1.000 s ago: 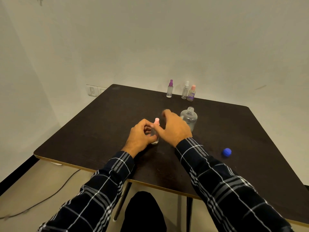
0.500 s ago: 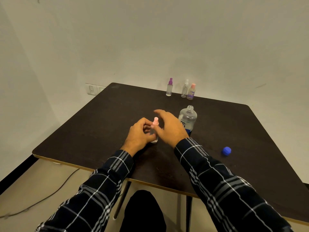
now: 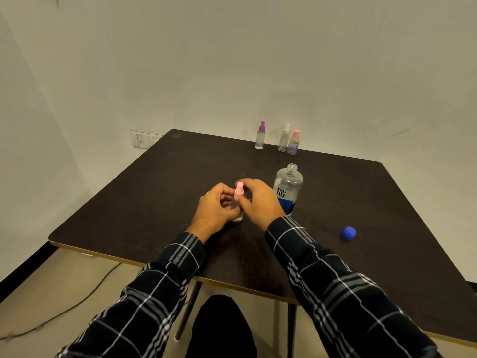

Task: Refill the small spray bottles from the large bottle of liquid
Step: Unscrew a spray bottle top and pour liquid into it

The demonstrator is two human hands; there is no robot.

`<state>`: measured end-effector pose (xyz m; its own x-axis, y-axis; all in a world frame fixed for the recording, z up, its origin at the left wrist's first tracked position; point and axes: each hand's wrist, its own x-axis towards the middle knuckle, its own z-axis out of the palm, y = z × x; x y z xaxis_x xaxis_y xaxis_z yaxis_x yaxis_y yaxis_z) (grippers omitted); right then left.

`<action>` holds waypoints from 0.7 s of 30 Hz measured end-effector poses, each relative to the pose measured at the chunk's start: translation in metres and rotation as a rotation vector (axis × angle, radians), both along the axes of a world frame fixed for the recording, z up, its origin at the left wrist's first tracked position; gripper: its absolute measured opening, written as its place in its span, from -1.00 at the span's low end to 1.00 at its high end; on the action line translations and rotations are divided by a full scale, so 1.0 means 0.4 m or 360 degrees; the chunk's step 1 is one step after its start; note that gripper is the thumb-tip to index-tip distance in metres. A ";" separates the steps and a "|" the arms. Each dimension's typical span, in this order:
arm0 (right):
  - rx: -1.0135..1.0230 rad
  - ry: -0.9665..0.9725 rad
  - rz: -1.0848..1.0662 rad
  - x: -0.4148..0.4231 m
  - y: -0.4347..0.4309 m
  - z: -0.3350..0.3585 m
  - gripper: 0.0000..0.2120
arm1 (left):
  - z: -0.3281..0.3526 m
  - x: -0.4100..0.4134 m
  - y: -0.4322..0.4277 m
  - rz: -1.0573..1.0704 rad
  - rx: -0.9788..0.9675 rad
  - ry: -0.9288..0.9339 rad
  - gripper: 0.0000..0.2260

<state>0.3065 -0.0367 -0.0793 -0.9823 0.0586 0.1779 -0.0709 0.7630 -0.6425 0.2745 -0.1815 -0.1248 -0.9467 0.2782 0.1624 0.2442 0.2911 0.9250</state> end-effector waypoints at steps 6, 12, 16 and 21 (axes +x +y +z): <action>-0.0024 0.0013 -0.0137 0.001 -0.009 -0.009 -0.71 | -0.005 0.000 0.003 0.0020 0.0002 0.0015 -0.71; 0.0085 -0.0039 -0.0310 0.017 -0.026 0.012 -0.72 | 0.002 -0.009 -0.003 -0.0009 -0.0099 0.0028 -0.72; 0.0106 -0.0064 -0.0366 0.025 -0.031 0.023 -0.71 | 0.004 -0.012 0.001 0.0006 -0.0138 0.0033 -0.73; 0.0032 0.0046 -0.0342 0.039 -0.034 -0.003 -0.73 | 0.001 -0.007 0.005 0.0020 -0.0077 0.0078 -0.72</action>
<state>0.3222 -0.0503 -0.0804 -0.9421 0.2624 0.2089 0.0769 0.7751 -0.6271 0.2718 -0.1796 -0.1242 -0.9415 0.2748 0.1952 0.2848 0.3387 0.8968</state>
